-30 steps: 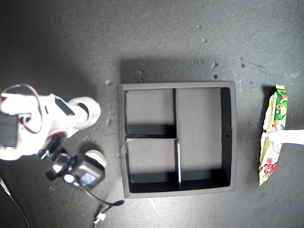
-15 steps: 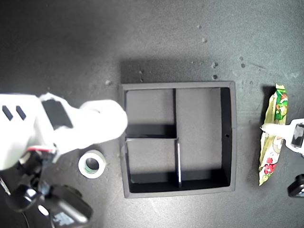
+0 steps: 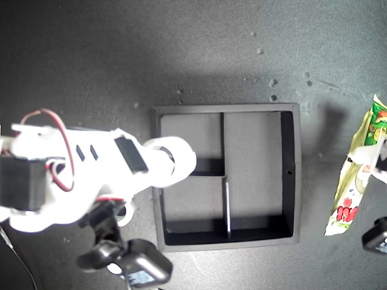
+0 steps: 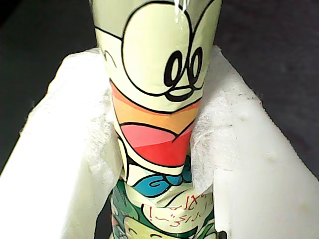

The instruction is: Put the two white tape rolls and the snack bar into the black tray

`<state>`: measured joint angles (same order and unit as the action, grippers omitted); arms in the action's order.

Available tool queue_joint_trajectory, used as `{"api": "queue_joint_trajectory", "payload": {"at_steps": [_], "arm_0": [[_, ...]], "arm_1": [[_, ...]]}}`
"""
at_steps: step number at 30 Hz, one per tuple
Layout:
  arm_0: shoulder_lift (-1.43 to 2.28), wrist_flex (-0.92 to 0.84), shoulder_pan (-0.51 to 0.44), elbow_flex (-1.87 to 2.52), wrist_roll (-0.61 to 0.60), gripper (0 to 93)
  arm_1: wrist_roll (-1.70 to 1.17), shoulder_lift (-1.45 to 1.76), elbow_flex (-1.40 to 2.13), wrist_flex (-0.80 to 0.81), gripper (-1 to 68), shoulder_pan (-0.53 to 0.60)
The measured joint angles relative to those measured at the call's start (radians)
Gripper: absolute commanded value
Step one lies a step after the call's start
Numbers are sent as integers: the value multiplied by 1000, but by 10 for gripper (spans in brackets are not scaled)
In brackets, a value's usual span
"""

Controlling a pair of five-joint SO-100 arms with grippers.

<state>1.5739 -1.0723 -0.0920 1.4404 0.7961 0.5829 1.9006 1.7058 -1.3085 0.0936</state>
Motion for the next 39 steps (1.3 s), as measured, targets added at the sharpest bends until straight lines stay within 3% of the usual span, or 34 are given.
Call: {"api": "queue_joint_trajectory", "payload": {"at_steps": [5, 15, 19, 25, 39], "arm_0": [[-153, 2, 6, -138, -12, 1], [-196, -32, 5, -144, 5, 6], [-196, -32, 3, -144, 12, 79], [-204, -54, -6, -146, 32, 159], [-109, -109, -17, -101, 58, 144]], "arm_1": [[0, -143, -224, 54, -4, 6], [0, -341, -261, 296, -4, -18], [0, -365, -259, 353, -4, -23], [0, -371, -259, 368, -4, -28], [66, -410, -305, 376, -5, -72]]}}
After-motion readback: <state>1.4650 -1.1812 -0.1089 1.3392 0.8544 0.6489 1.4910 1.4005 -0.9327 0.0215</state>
